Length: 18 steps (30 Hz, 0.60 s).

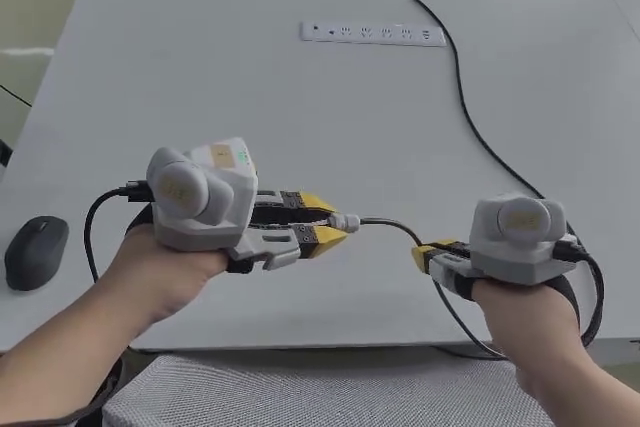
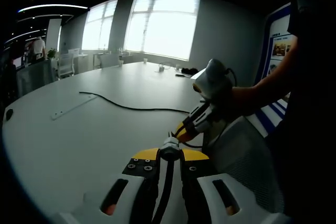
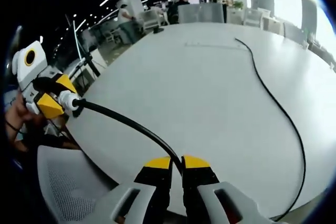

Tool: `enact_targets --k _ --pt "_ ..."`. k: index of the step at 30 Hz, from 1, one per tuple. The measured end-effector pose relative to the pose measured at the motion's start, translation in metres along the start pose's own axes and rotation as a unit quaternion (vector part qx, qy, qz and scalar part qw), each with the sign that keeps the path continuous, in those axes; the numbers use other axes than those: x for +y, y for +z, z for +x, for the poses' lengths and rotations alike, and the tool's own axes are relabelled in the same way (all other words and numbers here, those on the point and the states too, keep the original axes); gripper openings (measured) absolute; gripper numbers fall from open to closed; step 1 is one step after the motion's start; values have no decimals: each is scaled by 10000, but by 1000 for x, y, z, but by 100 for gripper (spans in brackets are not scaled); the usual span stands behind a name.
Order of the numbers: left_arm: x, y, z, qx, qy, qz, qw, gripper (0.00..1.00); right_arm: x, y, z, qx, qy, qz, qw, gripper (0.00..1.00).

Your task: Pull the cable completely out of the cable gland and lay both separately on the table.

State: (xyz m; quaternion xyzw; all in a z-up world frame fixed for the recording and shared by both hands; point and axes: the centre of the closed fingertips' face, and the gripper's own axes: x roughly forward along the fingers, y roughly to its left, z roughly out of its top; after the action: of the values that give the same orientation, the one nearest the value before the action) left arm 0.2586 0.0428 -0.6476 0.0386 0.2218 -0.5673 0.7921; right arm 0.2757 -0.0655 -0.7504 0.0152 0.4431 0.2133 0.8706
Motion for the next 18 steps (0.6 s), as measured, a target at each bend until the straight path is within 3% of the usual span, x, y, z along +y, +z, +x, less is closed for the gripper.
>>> enact_targets --k 6,18 --pt "-2 0 1 -9 -11 -11 10000 15 1 -2 1 11 44 180 9998 2" --pt "2 2 -2 -40 68 -55 10000 15 7 -1 -8 -82 161 -372 9991 3"
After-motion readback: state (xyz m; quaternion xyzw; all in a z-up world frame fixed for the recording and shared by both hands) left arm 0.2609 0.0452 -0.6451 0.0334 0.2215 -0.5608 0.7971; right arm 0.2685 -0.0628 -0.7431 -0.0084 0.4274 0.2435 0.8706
